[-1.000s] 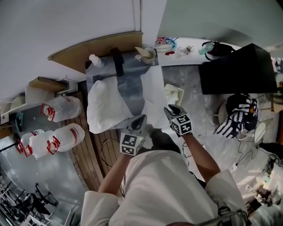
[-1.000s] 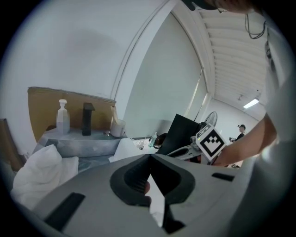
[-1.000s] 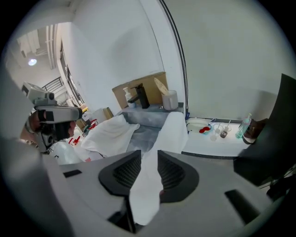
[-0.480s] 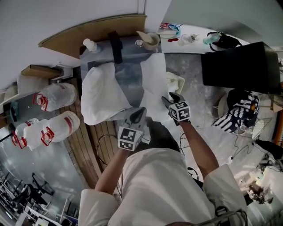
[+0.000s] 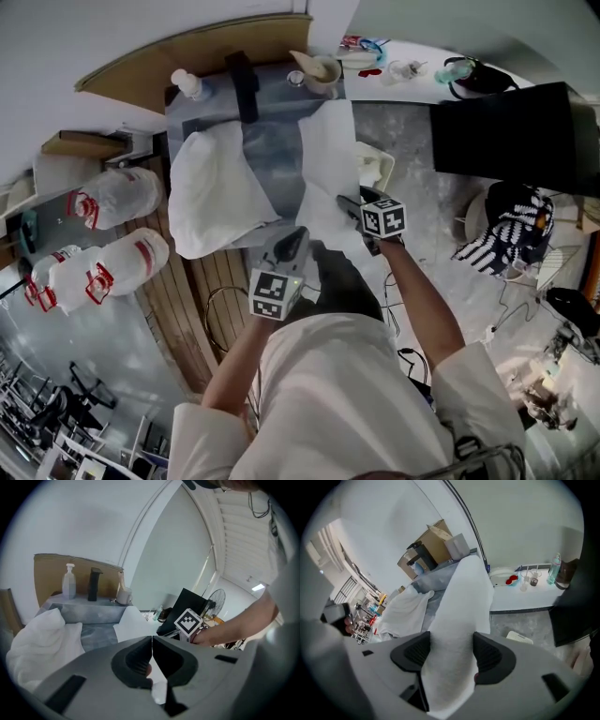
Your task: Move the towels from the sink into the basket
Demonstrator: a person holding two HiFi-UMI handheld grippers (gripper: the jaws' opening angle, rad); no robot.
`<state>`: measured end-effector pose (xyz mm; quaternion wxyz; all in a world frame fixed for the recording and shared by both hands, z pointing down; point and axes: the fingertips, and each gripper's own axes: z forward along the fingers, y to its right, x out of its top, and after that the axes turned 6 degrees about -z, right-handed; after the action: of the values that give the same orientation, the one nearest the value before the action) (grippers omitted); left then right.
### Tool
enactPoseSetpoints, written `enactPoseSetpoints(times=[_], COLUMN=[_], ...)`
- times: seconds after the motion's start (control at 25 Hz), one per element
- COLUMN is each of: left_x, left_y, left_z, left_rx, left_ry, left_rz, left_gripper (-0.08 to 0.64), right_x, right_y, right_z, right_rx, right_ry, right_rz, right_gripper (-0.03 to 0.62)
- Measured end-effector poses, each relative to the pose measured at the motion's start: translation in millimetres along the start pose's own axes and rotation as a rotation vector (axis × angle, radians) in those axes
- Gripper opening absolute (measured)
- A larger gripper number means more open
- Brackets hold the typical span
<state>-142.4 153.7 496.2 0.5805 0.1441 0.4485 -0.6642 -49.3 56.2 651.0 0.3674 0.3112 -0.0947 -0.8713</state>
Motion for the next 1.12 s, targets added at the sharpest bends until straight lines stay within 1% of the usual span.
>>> enactPoseSetpoints(times=[0.12,0.36,0.48,0.56,0.72,1.12], left_x=[-4.5,-5.8,-4.1,-2.9,-0.1,24.1], left_y=[0.6,1.6,2.2,3.0,6.1,19.3], left_z=[-3.6,-4.8,-5.2,-6.3,-9.5,-24.6], left_rx=[-0.002,-0.003,-0.001,0.000,0.000,-0.020], left_ry=[-0.004,0.001,0.007,0.010,0.014,0.041], left_rz=[0.004,0.008,0.008,0.010,0.018,0.059], left_gripper=[0.012,0.012,0.012,0.012,0.012,0.012], right_x=[0.3,1.7,2.4,3.0,8.7,47.1], right_y=[-4.3,0.8,4.5,4.7,-5.0,-46.9], right_z=[-1.3,-11.6,-17.2,-21.0,-31.1,-88.6], right_rx=[0.006,-0.059,-0.096,-0.105,-0.096,-0.064], right_ry=[0.009,0.032,0.033,0.030,0.036,0.132], right_rz=[0.006,-0.008,-0.036,-0.061,-0.110,-0.198], right_gripper=[0.262,0.162,0.092,0.061,0.048,0.046])
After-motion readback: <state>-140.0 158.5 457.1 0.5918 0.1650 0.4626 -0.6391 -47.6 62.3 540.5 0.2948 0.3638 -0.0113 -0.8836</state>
